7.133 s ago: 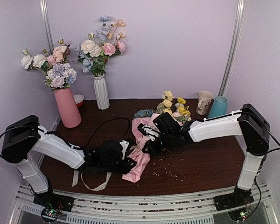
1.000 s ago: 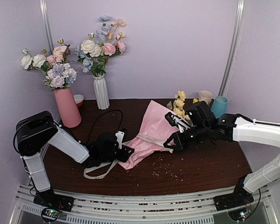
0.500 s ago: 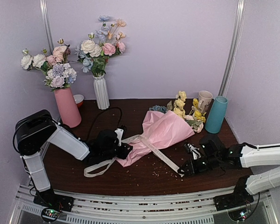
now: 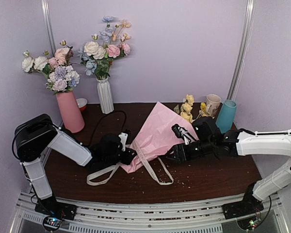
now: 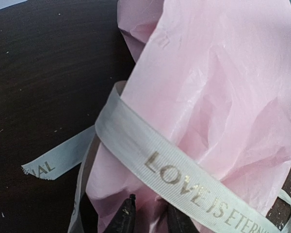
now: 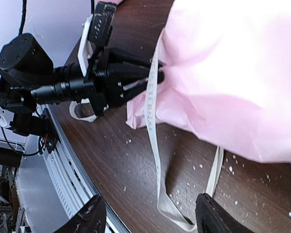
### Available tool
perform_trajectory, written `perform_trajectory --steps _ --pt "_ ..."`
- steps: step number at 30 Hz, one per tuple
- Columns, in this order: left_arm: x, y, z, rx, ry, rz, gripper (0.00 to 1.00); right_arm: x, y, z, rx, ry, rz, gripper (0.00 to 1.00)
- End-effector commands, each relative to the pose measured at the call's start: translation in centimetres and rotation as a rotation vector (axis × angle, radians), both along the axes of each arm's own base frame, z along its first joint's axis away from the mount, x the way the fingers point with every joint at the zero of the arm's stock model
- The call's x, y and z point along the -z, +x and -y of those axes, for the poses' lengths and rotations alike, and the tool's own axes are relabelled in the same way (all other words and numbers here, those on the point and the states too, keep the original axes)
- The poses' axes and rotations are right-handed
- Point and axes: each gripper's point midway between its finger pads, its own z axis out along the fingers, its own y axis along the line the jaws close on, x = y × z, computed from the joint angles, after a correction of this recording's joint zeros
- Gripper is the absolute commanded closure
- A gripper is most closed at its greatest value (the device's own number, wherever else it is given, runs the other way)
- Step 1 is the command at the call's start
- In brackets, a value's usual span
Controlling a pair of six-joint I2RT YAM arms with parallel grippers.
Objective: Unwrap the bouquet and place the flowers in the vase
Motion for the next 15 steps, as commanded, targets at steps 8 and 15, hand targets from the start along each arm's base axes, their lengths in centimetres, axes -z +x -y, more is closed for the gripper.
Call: perform_trajectory --steps 8,15 --pt "-1.4 0.0 0.5 0.037 -0.046 0.037 0.75 0.1 6.8 -8.0 -0.017 0.048 0.037 0.40" --pt "-1.5 -0.2 0.5 0.046 -0.051 0.041 0.75 3.5 9.8 -11.7 -0.031 0.018 -0.009 0.51"
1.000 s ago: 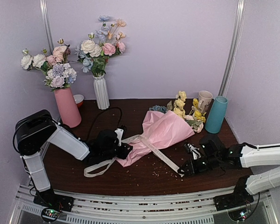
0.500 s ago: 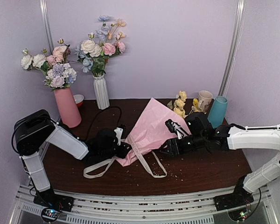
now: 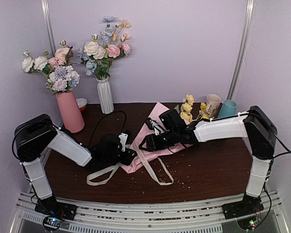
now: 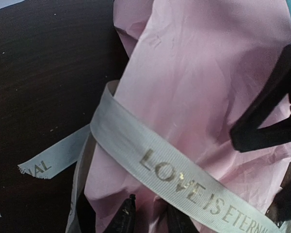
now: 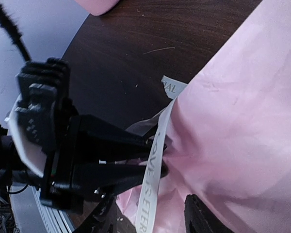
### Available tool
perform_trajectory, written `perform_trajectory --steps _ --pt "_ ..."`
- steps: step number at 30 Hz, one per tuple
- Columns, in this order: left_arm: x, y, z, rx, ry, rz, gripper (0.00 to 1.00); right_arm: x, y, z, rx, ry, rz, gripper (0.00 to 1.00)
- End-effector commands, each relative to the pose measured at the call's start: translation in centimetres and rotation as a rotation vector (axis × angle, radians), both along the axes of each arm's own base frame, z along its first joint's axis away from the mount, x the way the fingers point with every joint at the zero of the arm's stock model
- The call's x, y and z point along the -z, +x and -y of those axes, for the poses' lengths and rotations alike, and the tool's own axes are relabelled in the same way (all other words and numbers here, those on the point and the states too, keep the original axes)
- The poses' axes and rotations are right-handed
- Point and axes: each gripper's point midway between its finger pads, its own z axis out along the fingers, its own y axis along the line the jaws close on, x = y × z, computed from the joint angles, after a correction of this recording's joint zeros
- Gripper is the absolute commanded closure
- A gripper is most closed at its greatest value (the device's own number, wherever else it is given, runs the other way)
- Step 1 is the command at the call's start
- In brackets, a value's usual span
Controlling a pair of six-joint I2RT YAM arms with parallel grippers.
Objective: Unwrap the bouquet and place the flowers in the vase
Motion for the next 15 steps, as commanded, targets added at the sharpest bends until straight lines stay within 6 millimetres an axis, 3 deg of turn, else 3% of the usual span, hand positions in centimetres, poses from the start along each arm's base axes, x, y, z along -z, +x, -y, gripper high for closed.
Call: perform_trajectory --steps 1,5,10,15 --pt "-1.6 0.2 0.2 0.016 -0.041 0.048 0.75 0.6 1.5 -2.2 -0.007 0.018 -0.011 0.54" --pt "-1.5 0.1 0.1 0.018 -0.042 0.048 0.75 1.9 2.4 -3.5 -0.010 0.019 -0.029 0.67" --pt "-1.5 0.0 -0.1 0.016 -0.042 0.046 0.75 2.0 2.7 -4.0 -0.020 0.025 -0.030 1.00" --pt "-1.3 0.1 -0.2 0.001 -0.040 0.044 0.75 -0.8 2.4 -3.2 -0.037 0.026 0.017 1.00"
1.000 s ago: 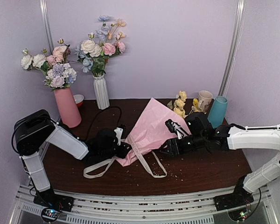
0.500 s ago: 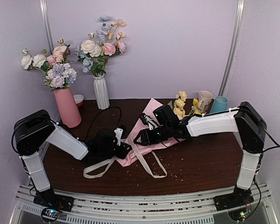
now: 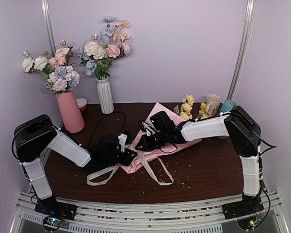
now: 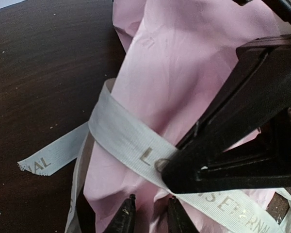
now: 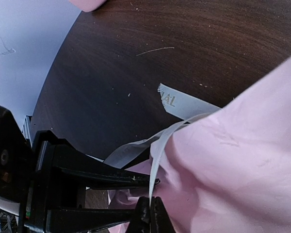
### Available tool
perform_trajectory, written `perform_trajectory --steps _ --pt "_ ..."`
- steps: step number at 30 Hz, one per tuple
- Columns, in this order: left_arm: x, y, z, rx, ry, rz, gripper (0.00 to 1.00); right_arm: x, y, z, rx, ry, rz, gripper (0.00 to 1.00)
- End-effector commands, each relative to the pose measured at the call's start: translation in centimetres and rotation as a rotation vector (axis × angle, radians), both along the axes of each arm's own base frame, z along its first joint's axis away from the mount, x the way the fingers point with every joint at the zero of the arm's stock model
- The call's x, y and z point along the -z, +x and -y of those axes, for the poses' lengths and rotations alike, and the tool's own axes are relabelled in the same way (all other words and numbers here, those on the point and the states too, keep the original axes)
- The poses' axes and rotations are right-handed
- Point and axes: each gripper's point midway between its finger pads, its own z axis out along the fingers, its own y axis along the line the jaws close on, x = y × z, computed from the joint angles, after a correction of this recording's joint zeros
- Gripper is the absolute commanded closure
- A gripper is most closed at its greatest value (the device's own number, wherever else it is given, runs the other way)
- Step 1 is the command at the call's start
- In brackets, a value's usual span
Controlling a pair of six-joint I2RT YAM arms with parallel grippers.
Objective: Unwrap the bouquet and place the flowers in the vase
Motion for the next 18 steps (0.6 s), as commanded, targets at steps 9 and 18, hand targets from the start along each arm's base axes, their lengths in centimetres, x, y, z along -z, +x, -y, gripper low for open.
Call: perform_trajectory --steps 9,18 --pt "-1.2 0.8 -0.2 -0.029 -0.025 0.034 0.75 -12.2 -1.9 6.7 0.018 -0.047 0.243 1.00" --pt "-1.8 1.2 -0.1 -0.038 -0.009 0.048 0.75 -17.8 -6.0 16.6 0.135 -0.172 0.403 1.00"
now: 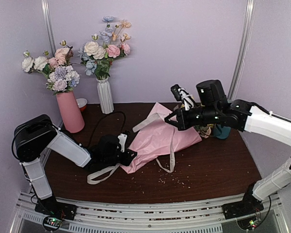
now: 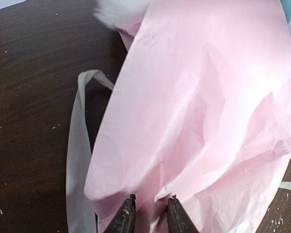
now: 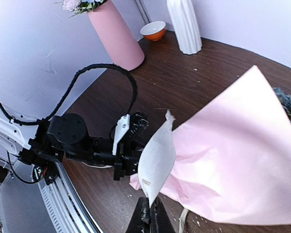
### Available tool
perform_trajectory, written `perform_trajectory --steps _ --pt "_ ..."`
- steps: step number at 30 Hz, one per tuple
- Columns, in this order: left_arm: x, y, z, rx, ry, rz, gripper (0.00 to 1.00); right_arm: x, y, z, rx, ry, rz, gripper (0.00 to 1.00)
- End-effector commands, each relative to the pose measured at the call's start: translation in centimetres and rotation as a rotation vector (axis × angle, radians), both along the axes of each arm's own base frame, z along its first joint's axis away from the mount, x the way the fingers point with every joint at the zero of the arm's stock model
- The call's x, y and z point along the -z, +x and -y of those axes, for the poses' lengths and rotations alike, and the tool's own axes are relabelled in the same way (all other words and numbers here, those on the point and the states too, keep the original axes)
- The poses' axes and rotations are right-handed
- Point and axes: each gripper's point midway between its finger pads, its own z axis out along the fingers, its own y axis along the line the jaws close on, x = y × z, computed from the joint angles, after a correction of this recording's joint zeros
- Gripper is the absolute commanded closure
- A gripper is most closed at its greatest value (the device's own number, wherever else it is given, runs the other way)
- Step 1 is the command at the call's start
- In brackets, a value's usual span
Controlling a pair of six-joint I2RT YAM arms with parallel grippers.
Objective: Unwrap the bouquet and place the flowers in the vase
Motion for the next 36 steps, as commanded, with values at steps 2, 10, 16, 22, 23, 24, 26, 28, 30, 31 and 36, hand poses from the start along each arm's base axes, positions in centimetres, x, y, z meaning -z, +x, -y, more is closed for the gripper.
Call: perform_trajectory --steps 2,10,16,22,23,24,26,28,30,31,36 --pt "-1.8 1.1 0.0 -0.027 -0.012 0.044 0.75 1.6 -1.9 7.5 0.164 -0.159 0.036 1.00" --pt "-3.0 1.3 0.3 -0.016 -0.010 0.061 0.75 0.8 -5.3 11.7 0.237 -0.024 0.071 1.00" --pt "-5.9 1.0 1.0 0.038 -0.019 0.096 0.69 5.6 -6.4 11.6 0.246 0.002 -0.057 1.00" --pt "-9.8 1.4 0.8 0.034 -0.006 0.151 0.41 10.1 -5.8 12.0 0.317 -0.040 -0.139 0.82" --pt "-10.3 1.6 0.7 0.030 0.003 0.162 0.37 10.7 -5.5 12.2 0.341 -0.060 -0.146 0.79" --pt "-10.8 1.8 0.6 0.023 0.015 0.172 0.33 11.3 -5.3 12.3 0.358 -0.076 -0.154 0.75" --pt "-11.5 2.3 0.3 0.002 0.046 0.189 0.27 12.3 -4.8 12.2 0.376 -0.097 -0.173 0.57" --pt "-11.7 3.0 0.0 -0.014 0.075 0.194 0.22 13.3 -4.6 11.7 0.373 -0.120 -0.194 0.43" --pt "-11.9 3.7 0.0 0.009 0.065 0.184 0.20 14.3 -4.2 11.4 0.373 -0.153 -0.215 0.34" --pt "-11.8 3.9 0.0 0.020 0.059 0.176 0.19 14.8 -4.0 11.3 0.377 -0.170 -0.223 0.31" --pt "-11.5 4.9 0.6 0.109 -0.004 0.156 0.18 16.4 -2.5 11.7 0.452 -0.198 -0.237 0.15"
